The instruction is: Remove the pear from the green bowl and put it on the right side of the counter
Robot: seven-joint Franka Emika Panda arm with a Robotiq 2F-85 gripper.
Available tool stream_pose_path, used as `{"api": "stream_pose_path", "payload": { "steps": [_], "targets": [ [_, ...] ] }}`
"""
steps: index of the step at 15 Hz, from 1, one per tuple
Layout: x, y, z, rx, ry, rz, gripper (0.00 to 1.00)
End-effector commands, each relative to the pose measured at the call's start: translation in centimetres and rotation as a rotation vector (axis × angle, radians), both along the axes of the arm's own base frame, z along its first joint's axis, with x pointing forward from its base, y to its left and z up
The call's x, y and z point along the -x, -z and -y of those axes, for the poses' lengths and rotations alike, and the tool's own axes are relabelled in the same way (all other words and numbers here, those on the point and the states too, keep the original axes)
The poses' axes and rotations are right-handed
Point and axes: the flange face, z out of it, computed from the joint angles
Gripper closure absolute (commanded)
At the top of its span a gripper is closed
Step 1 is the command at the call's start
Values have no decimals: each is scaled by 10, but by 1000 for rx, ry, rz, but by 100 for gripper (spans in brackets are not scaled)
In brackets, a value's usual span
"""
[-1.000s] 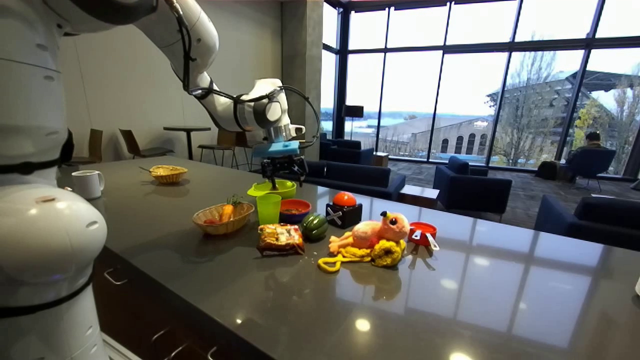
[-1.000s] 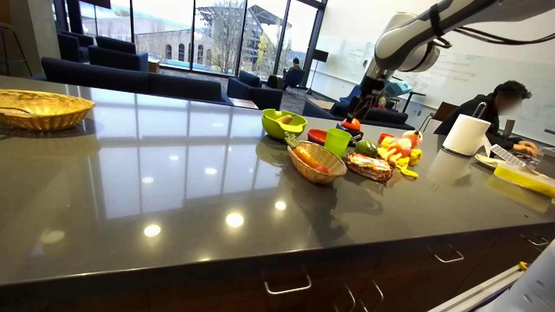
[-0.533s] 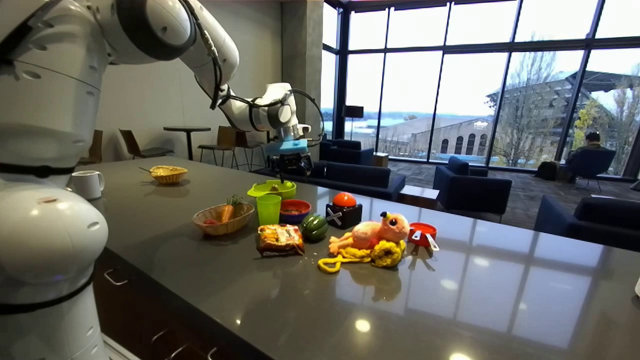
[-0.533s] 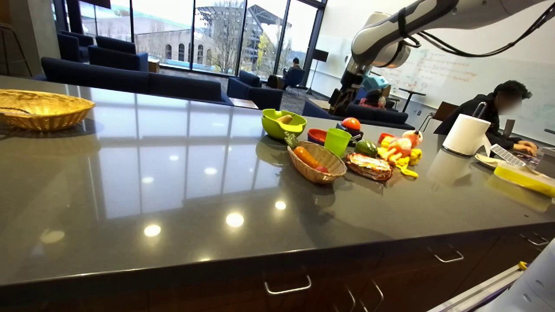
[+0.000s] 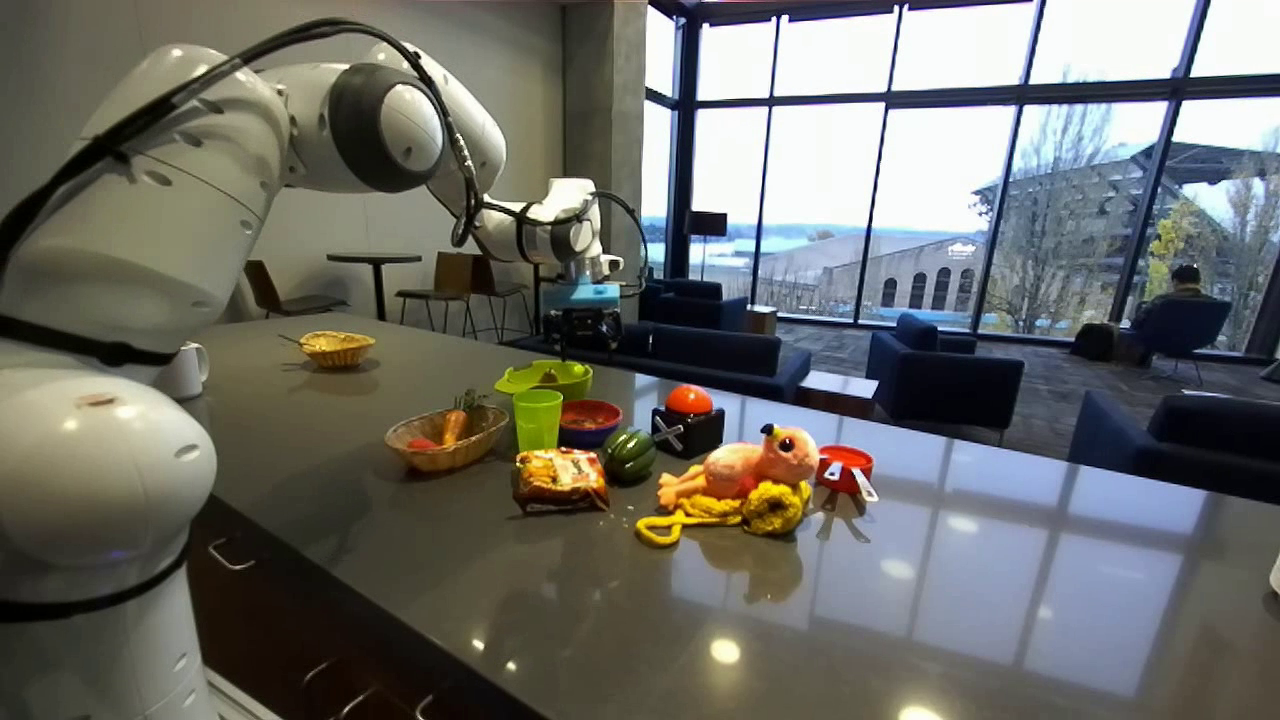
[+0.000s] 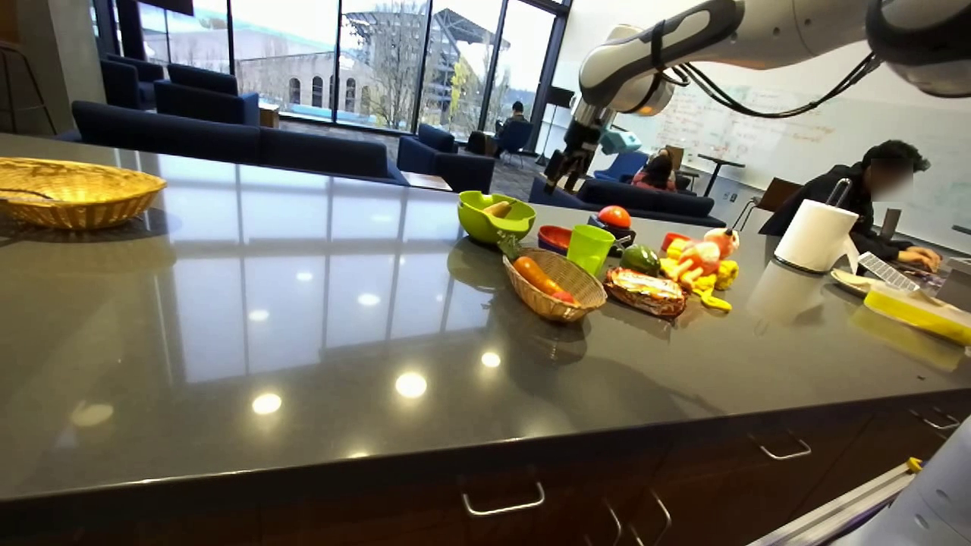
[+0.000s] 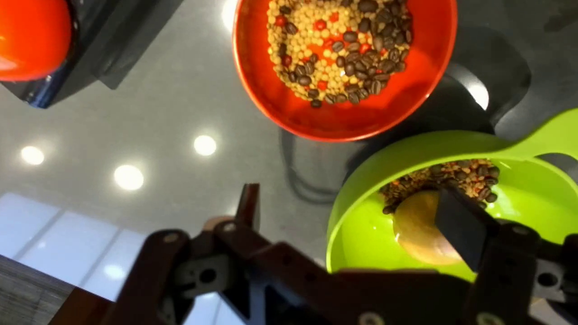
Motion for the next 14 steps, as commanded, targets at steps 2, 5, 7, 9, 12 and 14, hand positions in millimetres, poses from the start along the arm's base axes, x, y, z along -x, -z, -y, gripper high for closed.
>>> {"api": "stream_pose_path", "payload": {
  "steps": [2, 5, 7, 9, 12, 14],
  "targets": [
    [-26, -2, -19, -63, -79, 10, 0],
    [-35, -1, -28, -91, -101, 13, 0],
    [-40, 0, -30, -122, -105, 6, 0],
    [-43, 3, -31, -172, -102, -6, 0],
    [-47, 7, -34, -236, -101, -32, 0],
    [-48, 12, -38, -257, -110, -54, 0]
  ]
}}
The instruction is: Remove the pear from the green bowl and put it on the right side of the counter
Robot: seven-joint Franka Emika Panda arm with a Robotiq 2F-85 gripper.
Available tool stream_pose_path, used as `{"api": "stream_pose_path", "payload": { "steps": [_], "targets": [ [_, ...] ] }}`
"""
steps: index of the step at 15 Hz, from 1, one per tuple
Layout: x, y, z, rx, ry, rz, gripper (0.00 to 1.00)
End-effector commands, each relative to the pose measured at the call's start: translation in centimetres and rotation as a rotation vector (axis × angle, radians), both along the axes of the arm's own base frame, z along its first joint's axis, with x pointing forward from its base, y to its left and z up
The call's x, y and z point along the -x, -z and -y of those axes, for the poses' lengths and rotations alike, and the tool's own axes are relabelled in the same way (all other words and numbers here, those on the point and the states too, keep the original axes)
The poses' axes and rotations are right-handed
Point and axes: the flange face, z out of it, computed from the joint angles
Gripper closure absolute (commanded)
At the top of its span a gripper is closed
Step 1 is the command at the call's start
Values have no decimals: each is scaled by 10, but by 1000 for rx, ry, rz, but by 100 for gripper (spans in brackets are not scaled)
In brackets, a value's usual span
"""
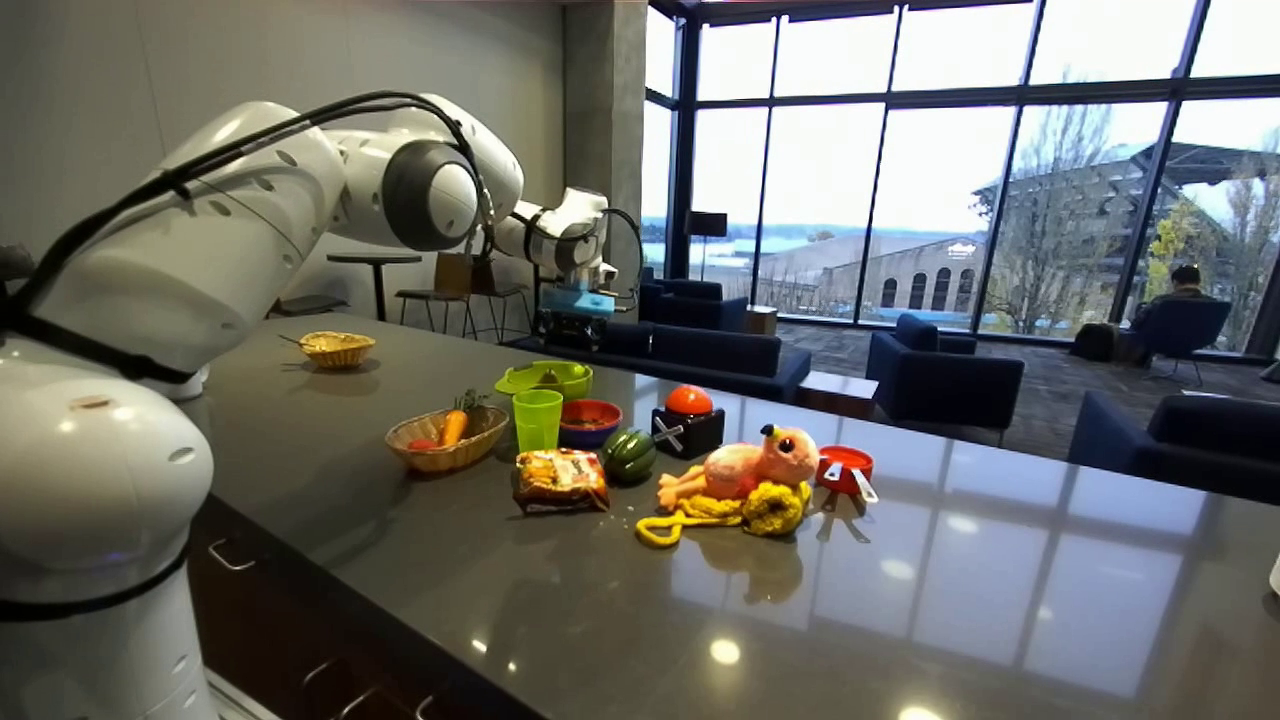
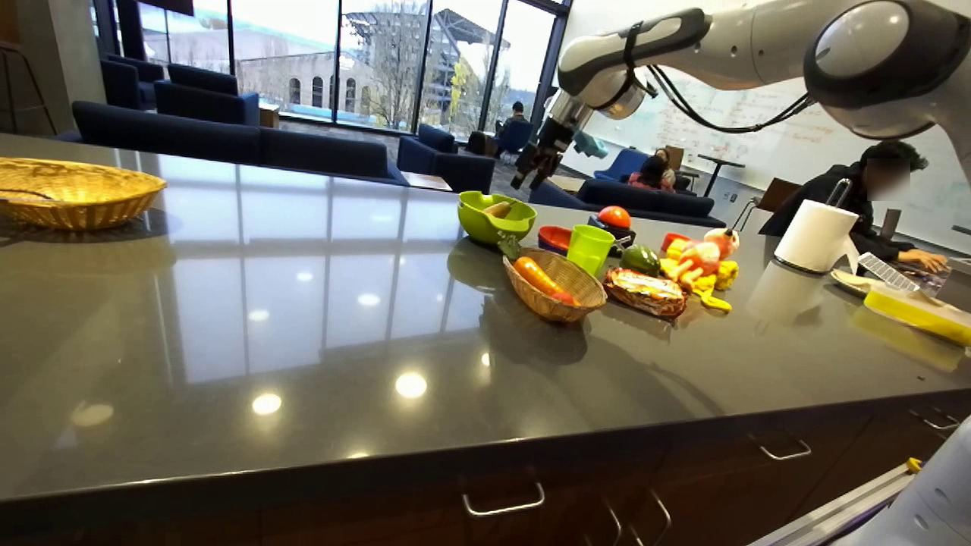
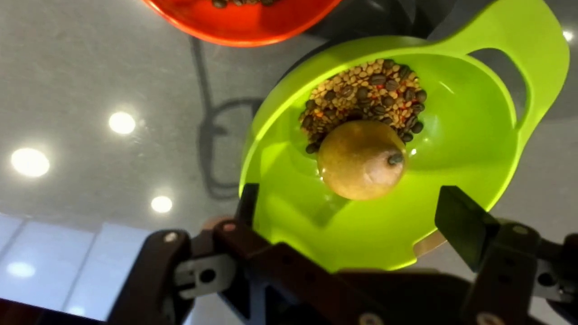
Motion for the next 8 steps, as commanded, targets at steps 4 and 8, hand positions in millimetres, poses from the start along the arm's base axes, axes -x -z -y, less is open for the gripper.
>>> {"api": "stream_pose_path", "payload": {
  "steps": [4, 8],
  "targets": [
    [-6, 12, -10, -78, -34, -80, 0],
    [-5, 21, -13, -71, -52, -119, 0]
  ]
}}
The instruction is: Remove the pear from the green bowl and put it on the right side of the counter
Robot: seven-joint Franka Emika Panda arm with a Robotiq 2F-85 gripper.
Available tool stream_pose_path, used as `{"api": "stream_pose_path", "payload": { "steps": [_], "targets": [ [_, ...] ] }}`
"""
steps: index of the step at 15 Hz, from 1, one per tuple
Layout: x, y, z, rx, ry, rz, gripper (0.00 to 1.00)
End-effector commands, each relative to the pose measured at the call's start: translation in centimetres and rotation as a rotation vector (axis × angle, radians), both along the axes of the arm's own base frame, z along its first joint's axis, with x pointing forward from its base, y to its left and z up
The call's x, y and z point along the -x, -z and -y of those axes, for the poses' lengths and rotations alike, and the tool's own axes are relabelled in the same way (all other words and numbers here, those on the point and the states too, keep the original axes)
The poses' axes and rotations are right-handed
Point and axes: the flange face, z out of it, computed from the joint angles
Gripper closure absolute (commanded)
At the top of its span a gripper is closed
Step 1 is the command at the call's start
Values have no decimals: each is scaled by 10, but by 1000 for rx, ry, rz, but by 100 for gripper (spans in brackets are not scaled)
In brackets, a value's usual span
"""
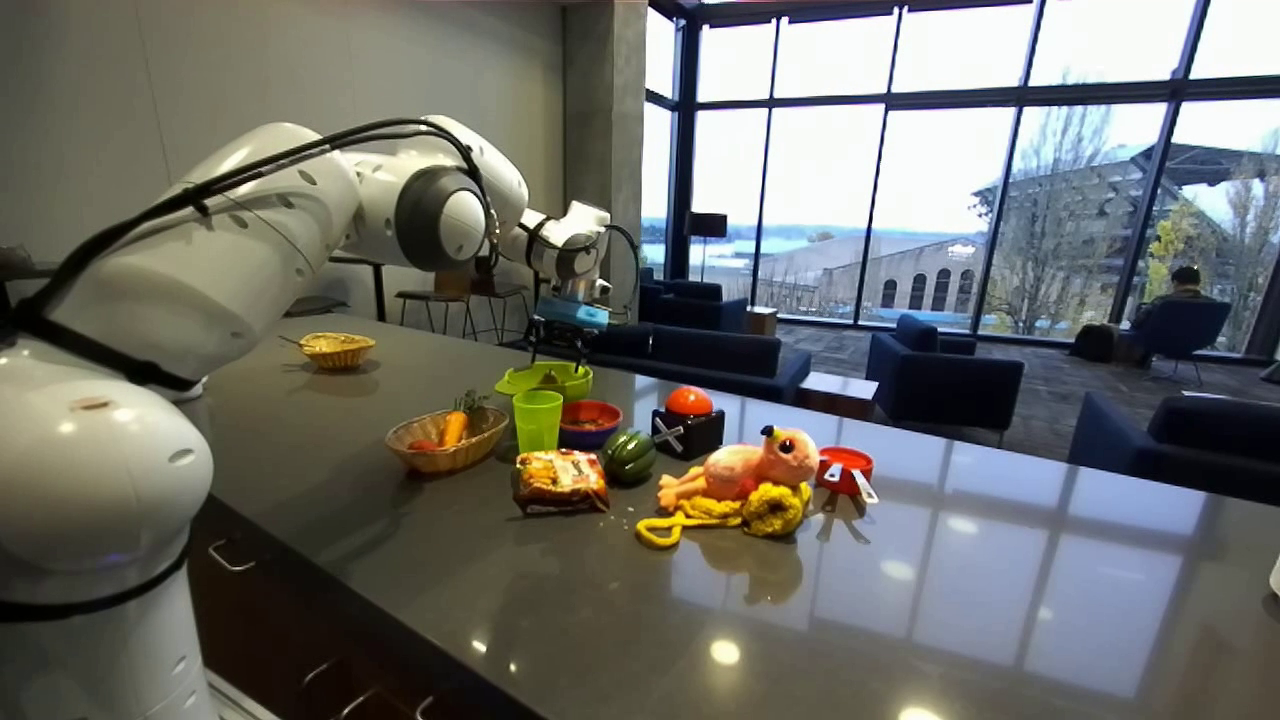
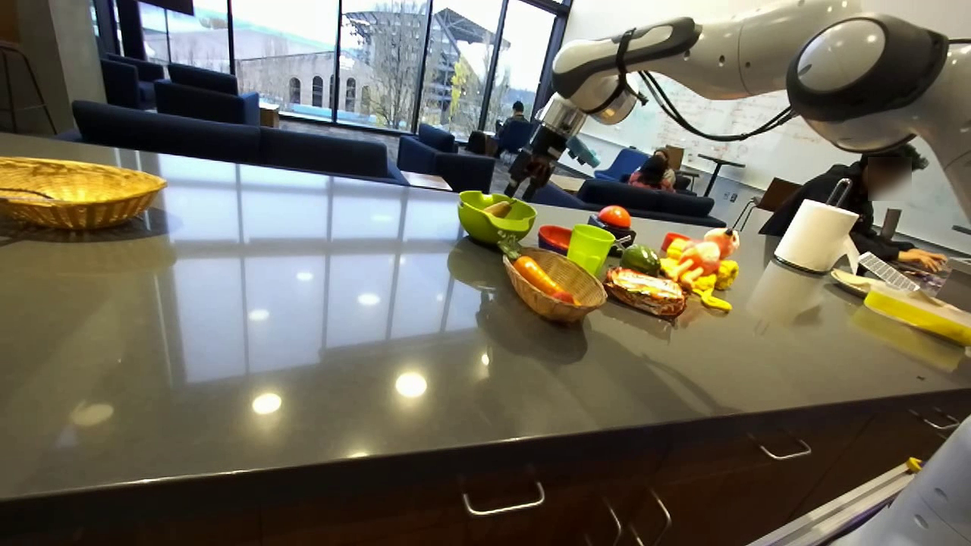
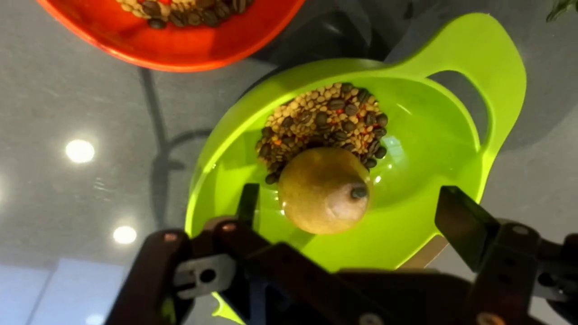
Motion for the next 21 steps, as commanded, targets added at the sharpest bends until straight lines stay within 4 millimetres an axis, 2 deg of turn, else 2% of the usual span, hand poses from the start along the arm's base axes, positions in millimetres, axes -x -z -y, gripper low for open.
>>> {"api": "stream_pose_path", "payload": {
  "steps": [1, 9, 17, 18, 21],
  "targets": [
    [-4, -1, -2, -17, -27, -16, 0],
    [-8, 0, -7, -29, -48, -28, 0],
    [-12, 12, -10, -36, -58, -53, 0],
    [-12, 12, -11, -35, -60, -56, 18],
    [-13, 12, -15, -34, -63, -56, 39]
  ]
}}
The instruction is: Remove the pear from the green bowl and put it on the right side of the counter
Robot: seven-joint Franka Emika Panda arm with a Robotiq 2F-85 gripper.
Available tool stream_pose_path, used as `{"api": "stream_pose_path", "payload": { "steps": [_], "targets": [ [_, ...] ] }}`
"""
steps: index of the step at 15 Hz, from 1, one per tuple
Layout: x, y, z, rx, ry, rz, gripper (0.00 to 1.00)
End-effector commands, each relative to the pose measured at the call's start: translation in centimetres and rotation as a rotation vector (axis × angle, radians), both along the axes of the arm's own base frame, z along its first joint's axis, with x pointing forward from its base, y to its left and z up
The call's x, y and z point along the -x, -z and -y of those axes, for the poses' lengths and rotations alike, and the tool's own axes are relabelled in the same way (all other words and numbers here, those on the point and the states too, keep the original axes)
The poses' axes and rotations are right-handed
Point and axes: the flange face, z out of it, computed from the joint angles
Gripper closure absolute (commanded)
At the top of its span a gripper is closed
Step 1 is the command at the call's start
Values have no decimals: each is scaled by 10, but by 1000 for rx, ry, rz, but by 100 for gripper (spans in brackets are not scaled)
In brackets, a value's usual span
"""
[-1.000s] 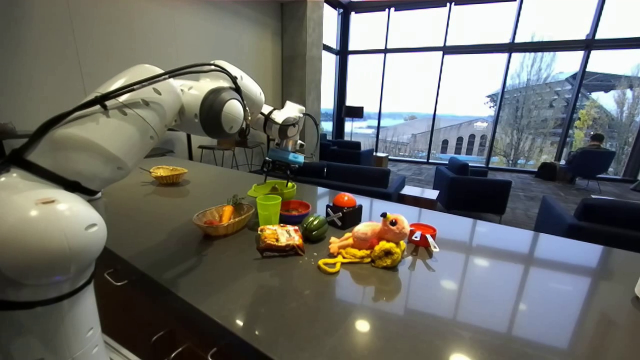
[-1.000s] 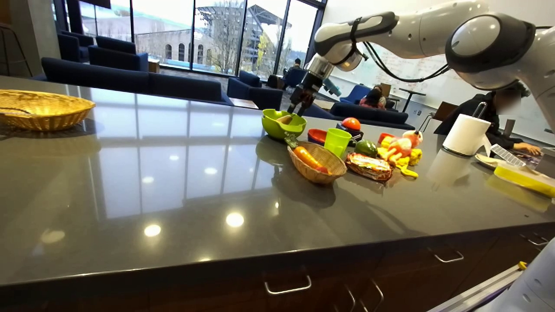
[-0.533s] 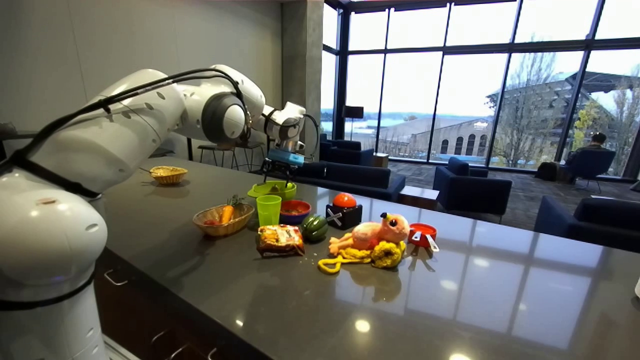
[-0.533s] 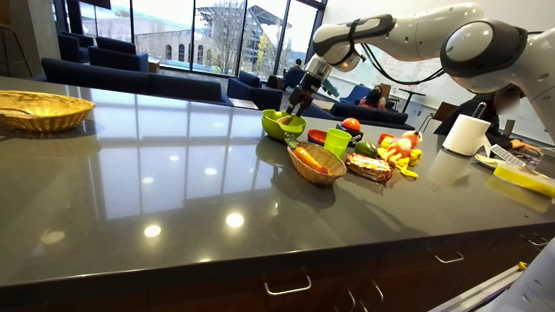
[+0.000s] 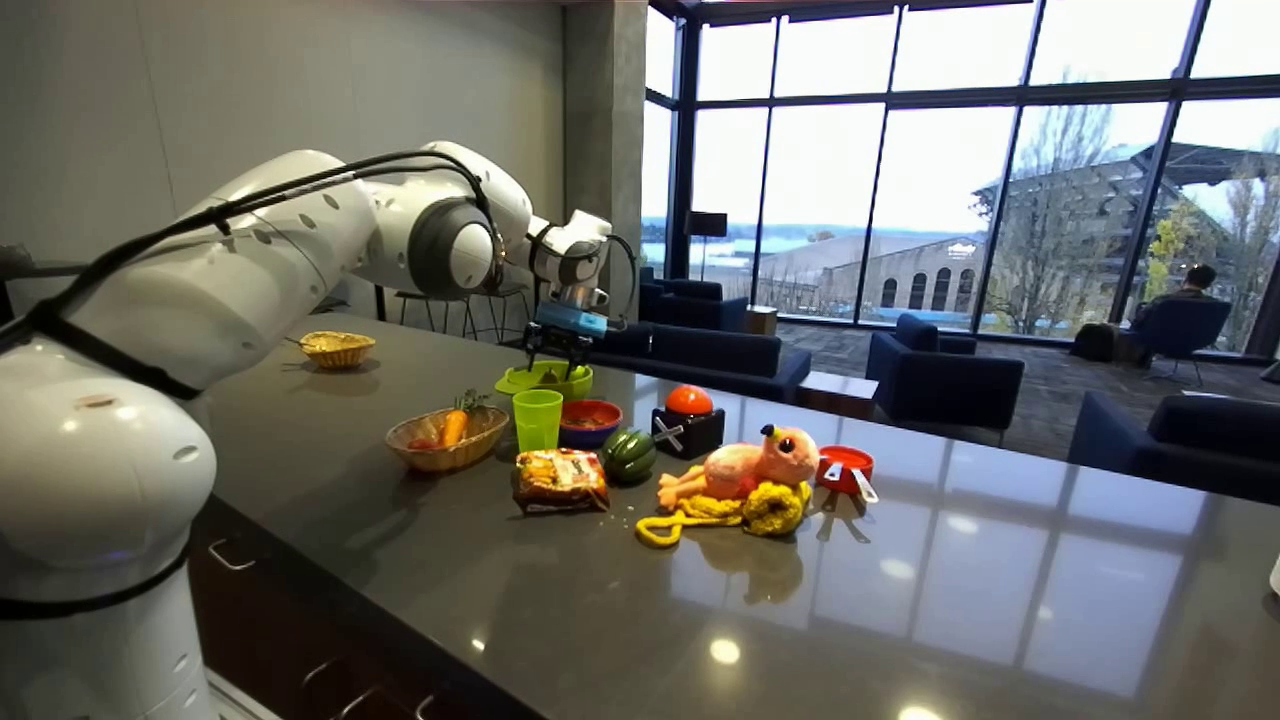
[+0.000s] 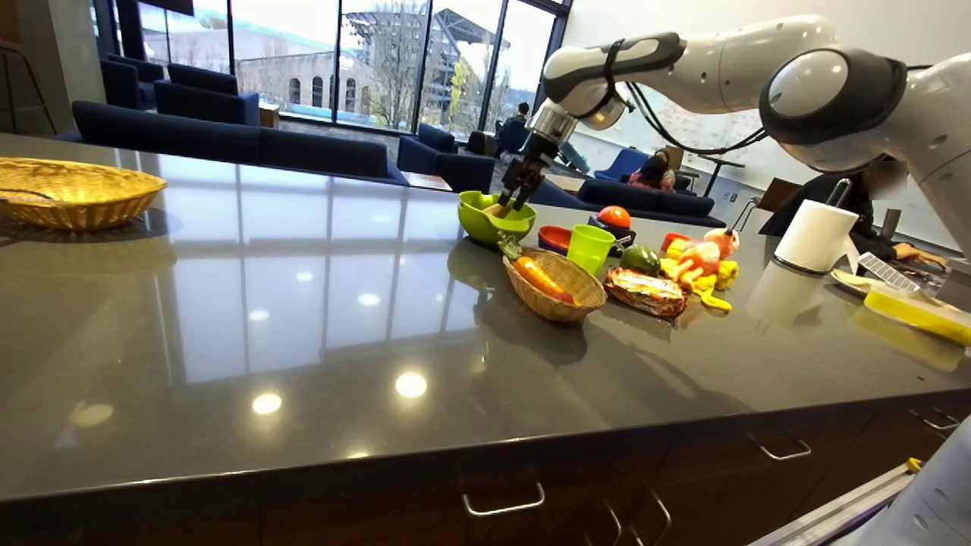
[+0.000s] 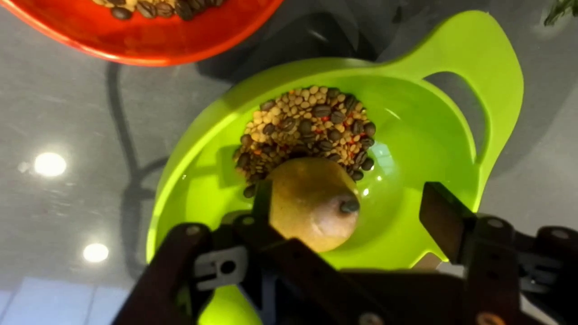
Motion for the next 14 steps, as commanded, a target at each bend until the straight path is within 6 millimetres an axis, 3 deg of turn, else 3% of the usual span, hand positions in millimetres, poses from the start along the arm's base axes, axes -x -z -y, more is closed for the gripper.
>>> {"api": "stream_pose_path", "payload": {
  "steps": [1, 7, 14],
  "targets": [
    [-4, -5, -4, -14, -15, 2, 48],
    [-4, -8, -5, -12, -13, 7, 93],
    [-3, -22, -6, 5, -14, 23, 93]
  ]
}}
